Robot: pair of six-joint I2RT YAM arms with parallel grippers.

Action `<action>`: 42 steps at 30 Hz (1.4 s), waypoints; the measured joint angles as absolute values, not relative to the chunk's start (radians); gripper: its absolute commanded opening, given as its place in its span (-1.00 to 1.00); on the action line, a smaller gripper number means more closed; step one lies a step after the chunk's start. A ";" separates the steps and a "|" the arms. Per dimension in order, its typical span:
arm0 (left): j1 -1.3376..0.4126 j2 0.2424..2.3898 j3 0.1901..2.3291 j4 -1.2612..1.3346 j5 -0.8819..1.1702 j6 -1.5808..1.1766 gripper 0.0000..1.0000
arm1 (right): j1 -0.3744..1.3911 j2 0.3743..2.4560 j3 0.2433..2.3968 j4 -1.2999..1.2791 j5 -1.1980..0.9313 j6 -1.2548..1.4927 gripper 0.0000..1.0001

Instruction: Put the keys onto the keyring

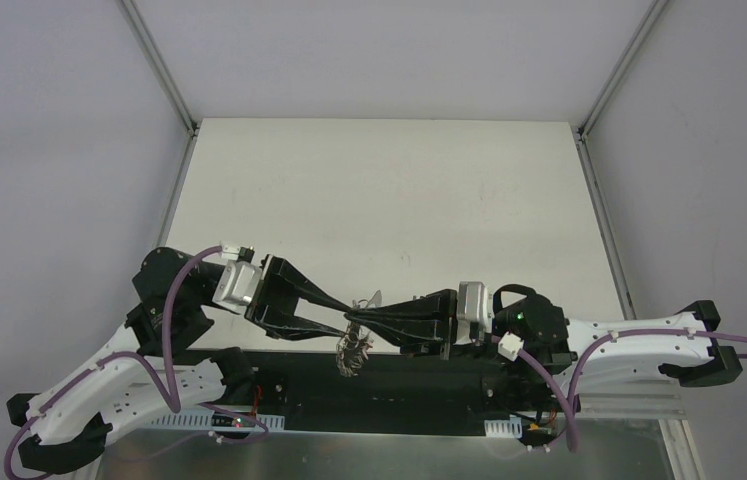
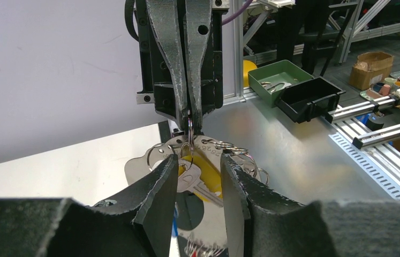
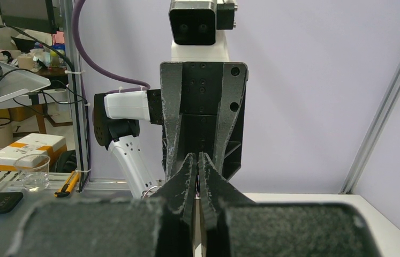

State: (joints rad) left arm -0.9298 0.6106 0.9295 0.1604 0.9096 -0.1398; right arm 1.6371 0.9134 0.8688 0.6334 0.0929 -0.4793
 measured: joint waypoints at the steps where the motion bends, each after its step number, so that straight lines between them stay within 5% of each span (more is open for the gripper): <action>1: -0.930 0.612 0.929 0.160 0.908 -0.140 -0.31 | 1.637 0.913 0.869 0.633 0.093 -0.479 -1.00; 33: -0.930 0.635 0.953 0.160 0.886 -0.141 -0.50 | 1.637 0.899 0.852 0.614 0.097 -0.477 -1.00; 42: -0.930 0.635 0.953 0.160 0.886 -0.141 -0.68 | 1.637 0.897 0.852 0.614 0.096 -0.476 -1.00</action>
